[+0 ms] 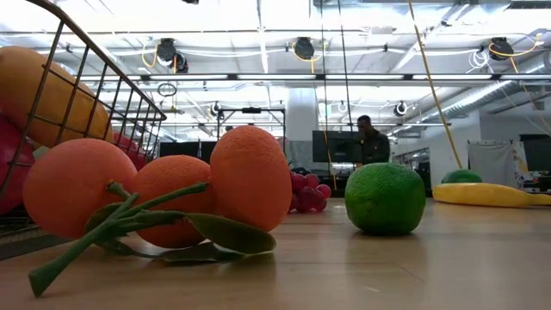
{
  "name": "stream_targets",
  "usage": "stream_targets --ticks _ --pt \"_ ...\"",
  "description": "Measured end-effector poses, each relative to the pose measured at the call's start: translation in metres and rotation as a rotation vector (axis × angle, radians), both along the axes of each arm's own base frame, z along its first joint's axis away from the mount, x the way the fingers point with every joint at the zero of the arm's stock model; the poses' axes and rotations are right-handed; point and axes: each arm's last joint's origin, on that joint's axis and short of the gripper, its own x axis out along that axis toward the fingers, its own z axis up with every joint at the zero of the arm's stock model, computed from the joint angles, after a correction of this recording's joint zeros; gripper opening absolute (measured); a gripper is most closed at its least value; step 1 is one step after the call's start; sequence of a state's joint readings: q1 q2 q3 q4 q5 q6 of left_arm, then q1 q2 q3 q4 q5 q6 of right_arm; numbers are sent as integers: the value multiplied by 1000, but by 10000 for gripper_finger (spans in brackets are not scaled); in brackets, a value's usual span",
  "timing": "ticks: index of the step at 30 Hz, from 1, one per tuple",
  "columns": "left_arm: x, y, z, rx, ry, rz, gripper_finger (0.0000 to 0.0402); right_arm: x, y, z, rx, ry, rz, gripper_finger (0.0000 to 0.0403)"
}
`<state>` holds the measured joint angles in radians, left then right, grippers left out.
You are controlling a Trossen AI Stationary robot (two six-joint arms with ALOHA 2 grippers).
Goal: Build produce basket
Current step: Put the middle green lime into the wire basket
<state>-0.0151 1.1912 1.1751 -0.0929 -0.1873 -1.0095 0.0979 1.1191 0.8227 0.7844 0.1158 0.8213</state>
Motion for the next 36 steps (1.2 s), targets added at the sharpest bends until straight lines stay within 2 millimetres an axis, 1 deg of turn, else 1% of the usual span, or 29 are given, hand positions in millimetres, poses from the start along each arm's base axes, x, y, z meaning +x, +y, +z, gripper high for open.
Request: stream_targets --ticks 5,10,13,18,21,26,30,36 --pt "0 0 0 -21 -4 4 392 -2 1 4 -210 -48 -57 325" --pt "0 0 0 -52 -9 14 392 -4 1 9 -380 -96 -144 325" --pt "0 1 0 -71 -14 37 392 -6 1 11 -495 -125 -212 325" --pt "0 2 0 -101 -22 67 392 -8 1 14 -739 -140 -346 325" --pt "0 2 0 -123 -28 88 392 -9 1 14 -846 -139 -405 325" --pt "-1 3 0 -170 -42 124 392 -8 1 14 -953 -130 -465 325" --pt "-1 3 0 -179 -45 131 392 -9 1 15 -974 -134 -476 325" --pt "-1 4 0 -212 -57 169 392 -15 8 18 -1007 -155 -476 325"
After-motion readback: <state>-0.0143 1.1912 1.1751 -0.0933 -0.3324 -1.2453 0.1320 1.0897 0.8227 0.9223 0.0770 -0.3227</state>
